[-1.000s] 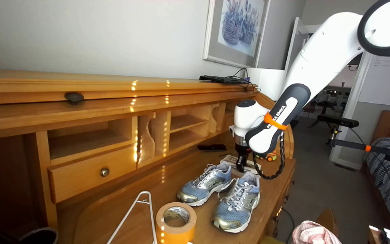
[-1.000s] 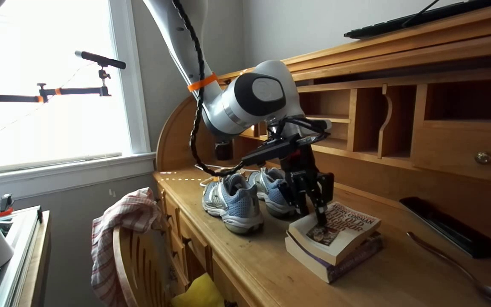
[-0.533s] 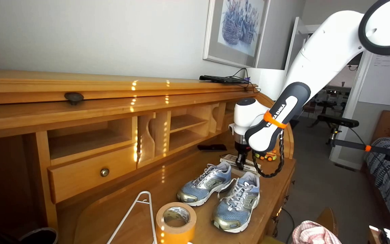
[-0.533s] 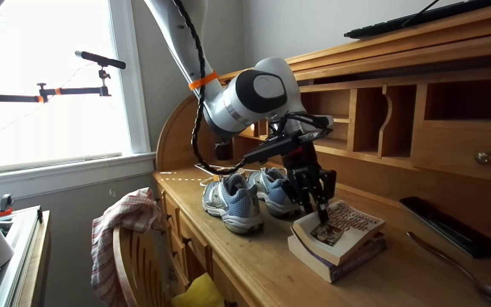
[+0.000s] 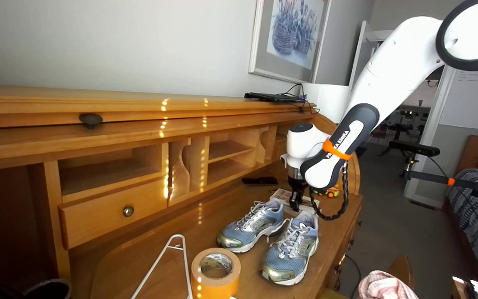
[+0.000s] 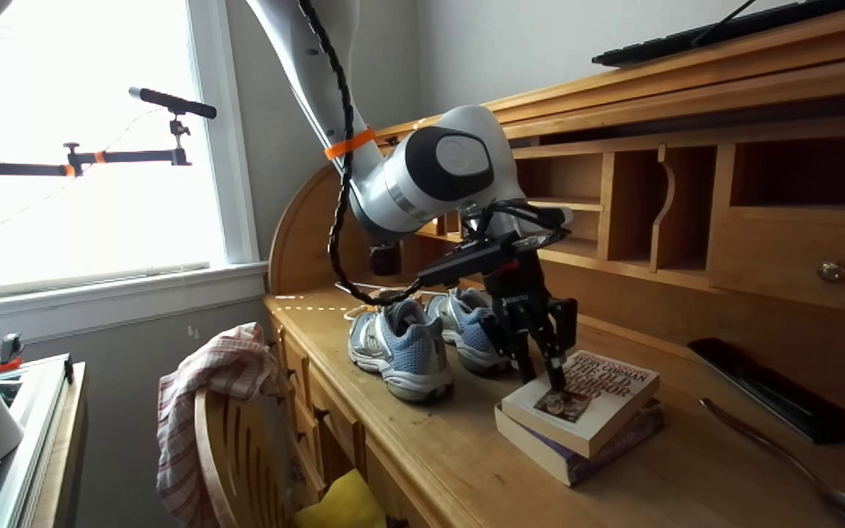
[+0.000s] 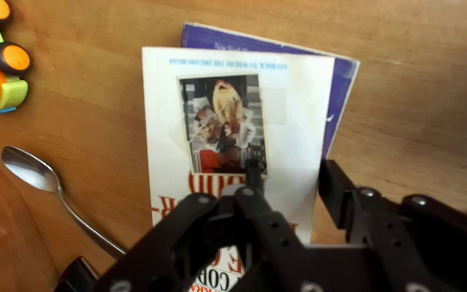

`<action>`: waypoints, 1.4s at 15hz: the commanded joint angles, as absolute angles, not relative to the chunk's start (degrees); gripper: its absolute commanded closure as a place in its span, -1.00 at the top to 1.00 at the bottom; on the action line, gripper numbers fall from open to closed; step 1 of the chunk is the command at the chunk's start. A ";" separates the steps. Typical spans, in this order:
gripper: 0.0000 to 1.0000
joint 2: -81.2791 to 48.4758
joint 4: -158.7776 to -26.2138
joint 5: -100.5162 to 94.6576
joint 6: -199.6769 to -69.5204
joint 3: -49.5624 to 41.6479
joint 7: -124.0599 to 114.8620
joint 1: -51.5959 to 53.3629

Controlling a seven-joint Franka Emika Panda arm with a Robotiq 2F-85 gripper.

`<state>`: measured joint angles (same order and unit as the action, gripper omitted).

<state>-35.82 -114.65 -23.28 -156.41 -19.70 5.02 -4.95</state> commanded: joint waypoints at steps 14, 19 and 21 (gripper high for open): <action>-0.48 -36.08 -114.47 -23.77 -158.21 -19.52 3.91 -5.33; 0.10 -32.26 -115.39 -19.60 -157.37 -16.03 5.04 -7.52; 0.41 -32.02 -114.15 -19.94 -157.82 -16.63 4.00 -6.73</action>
